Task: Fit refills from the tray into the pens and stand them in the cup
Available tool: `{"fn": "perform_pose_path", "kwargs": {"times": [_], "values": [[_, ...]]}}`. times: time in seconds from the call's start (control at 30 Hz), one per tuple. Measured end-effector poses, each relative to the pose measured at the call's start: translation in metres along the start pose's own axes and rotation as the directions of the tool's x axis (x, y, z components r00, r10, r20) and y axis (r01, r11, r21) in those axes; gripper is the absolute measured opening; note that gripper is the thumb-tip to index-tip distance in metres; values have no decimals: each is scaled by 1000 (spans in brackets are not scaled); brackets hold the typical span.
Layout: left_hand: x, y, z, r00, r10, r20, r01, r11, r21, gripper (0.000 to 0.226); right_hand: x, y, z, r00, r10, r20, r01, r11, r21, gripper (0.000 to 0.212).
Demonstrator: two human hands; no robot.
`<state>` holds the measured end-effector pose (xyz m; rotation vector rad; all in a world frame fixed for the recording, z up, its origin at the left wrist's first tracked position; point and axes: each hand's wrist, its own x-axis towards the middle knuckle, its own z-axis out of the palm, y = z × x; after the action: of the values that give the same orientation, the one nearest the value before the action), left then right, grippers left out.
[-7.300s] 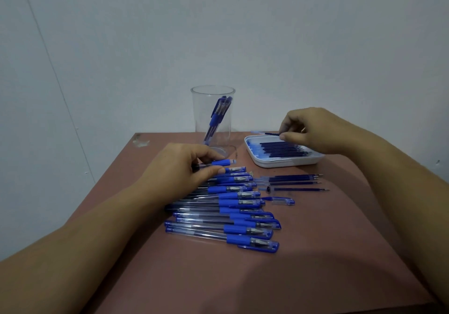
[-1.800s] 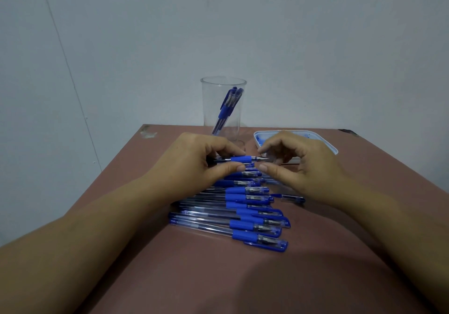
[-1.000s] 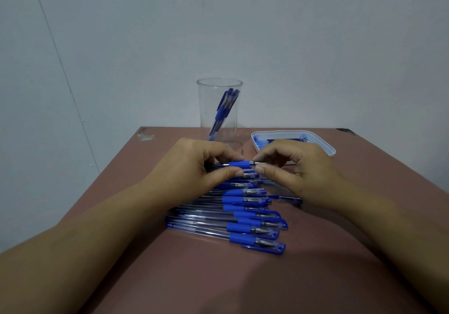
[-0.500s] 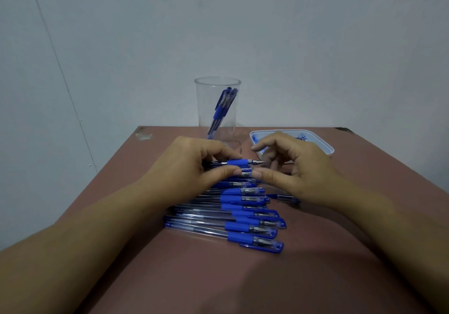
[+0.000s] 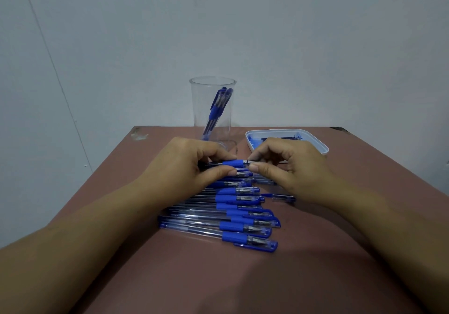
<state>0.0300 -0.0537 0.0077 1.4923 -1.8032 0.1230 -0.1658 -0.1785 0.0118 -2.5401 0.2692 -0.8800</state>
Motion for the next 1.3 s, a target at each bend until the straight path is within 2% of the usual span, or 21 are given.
{"fn": "perform_pose_path", "kwargs": {"times": [0.13, 0.27, 0.4, 0.53, 0.67, 0.77, 0.9, 0.97, 1.1, 1.3], "values": [[1, -3, -1, 999, -37, 10, 37, 999, 1, 26, -2, 2, -15, 981, 148, 126, -150, 989, 11, 25], [0, -4, -2, 997, -76, 8, 76, 997, -25, 27, -9, 9, -39, 885, 308, 350, -232, 942, -243, 23], [0, -3, -2, 996, -86, 21, 86, 996, -38, 19, -10, 6, -41, 849, 339, 406, -219, 924, -313, 11], [-1, -5, -2, 994, -103, 24, 104, 994, -35, 20, -10, 7, -40, 886, 322, 334, -227, 929, -294, 9], [0, -6, -1, 995, -97, 23, 98, 995, -35, 21, -8, 9, -38, 955, 253, 157, -230, 961, -155, 11], [0, -7, -1, 996, -89, 27, 89, 996, -22, 24, -7, 11, -33, 978, 183, 98, -175, 981, -85, 11], [0, -7, 0, 998, -67, 14, 68, 998, -16, 24, -5, 9, -24, 989, 131, 63, -129, 991, -37, 14], [0, -7, 0, 997, -69, 16, 69, 998, -12, 24, -4, 6, -21, 990, 125, 61, -125, 992, -11, 9], [0, -6, 1, 998, -63, 4, 63, 998, 12, 18, -3, 3, -15, 992, 116, 48, -118, 992, 35, 17], [0, -1, 1, 1000, -5, 4, 5, 999, 41, 20, -2, -3, -6, 994, 103, 36, -105, 992, 65, 11]]}}
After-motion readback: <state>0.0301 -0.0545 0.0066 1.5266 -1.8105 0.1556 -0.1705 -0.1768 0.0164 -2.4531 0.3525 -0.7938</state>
